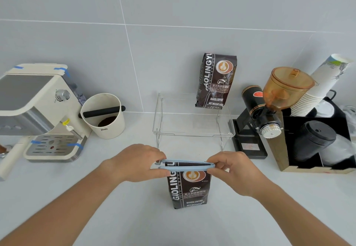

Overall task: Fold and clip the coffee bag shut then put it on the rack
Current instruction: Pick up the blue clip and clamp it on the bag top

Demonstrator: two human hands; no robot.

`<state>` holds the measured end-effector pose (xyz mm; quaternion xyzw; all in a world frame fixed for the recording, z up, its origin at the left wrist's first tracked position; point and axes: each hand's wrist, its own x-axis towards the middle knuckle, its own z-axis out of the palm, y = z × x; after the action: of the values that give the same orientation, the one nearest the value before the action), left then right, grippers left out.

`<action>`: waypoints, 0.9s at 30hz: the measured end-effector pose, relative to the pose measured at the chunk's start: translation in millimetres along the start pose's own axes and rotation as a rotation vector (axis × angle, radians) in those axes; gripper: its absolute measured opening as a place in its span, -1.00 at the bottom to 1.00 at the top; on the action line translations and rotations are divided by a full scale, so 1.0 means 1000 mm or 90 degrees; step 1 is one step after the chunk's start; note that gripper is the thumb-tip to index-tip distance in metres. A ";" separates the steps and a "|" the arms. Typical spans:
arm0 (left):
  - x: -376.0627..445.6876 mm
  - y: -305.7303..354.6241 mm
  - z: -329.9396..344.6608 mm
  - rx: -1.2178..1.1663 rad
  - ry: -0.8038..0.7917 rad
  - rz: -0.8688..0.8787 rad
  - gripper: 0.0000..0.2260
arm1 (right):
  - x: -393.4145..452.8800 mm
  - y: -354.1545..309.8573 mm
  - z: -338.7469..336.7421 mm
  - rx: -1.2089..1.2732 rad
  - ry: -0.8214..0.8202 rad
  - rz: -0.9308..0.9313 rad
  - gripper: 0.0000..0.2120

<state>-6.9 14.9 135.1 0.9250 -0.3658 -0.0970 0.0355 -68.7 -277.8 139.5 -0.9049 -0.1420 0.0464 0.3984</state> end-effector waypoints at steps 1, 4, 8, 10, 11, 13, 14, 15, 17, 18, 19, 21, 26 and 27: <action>0.001 0.000 -0.001 0.017 -0.007 0.008 -0.53 | -0.001 0.000 0.001 -0.005 0.002 -0.002 -0.91; 0.004 0.001 -0.002 0.033 -0.029 0.039 -0.58 | -0.005 -0.002 0.002 -0.016 0.013 -0.010 -0.91; 0.003 0.005 0.001 -0.007 -0.058 0.039 -0.64 | -0.008 -0.001 0.003 -0.032 0.036 -0.023 -0.91; 0.002 0.007 0.003 -0.032 -0.051 0.042 -0.63 | -0.010 0.000 0.004 -0.041 0.057 -0.024 -0.90; 0.002 0.008 0.004 -0.041 -0.042 0.045 -0.63 | -0.012 0.000 0.006 -0.046 0.066 -0.024 -0.89; 0.000 0.009 0.006 -0.058 -0.019 0.046 -0.64 | -0.014 0.001 0.008 -0.062 0.077 -0.034 -0.89; -0.001 0.009 0.007 -0.065 -0.010 0.047 -0.64 | -0.015 0.001 0.009 -0.069 0.081 -0.042 -0.89; -0.002 0.010 0.008 -0.070 -0.004 0.047 -0.65 | -0.016 0.001 0.010 -0.073 0.085 -0.050 -0.89; -0.003 0.010 0.010 -0.075 -0.002 0.043 -0.65 | -0.017 0.002 0.012 -0.076 0.091 -0.058 -0.88; -0.003 0.010 0.010 -0.077 -0.003 0.039 -0.65 | -0.018 0.003 0.012 -0.076 0.092 -0.059 -0.88; -0.003 0.010 0.010 -0.077 -0.003 0.034 -0.65 | -0.017 0.003 0.013 -0.071 0.092 -0.058 -0.88; -0.004 0.009 0.011 -0.078 0.002 0.023 -0.65 | -0.017 0.005 0.014 -0.040 0.092 -0.050 -0.88; -0.012 0.013 0.021 -0.180 0.085 -0.031 -0.66 | -0.016 0.008 0.018 0.059 0.109 0.011 -0.81; -0.014 0.015 0.024 -0.227 0.108 -0.051 -0.68 | -0.017 0.009 0.020 0.079 0.116 0.026 -0.74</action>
<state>-31.9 13.1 115.5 0.9226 -0.3017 -0.0835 0.2252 -86.7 -274.6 118.5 -0.8816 -0.0835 -0.0196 0.4641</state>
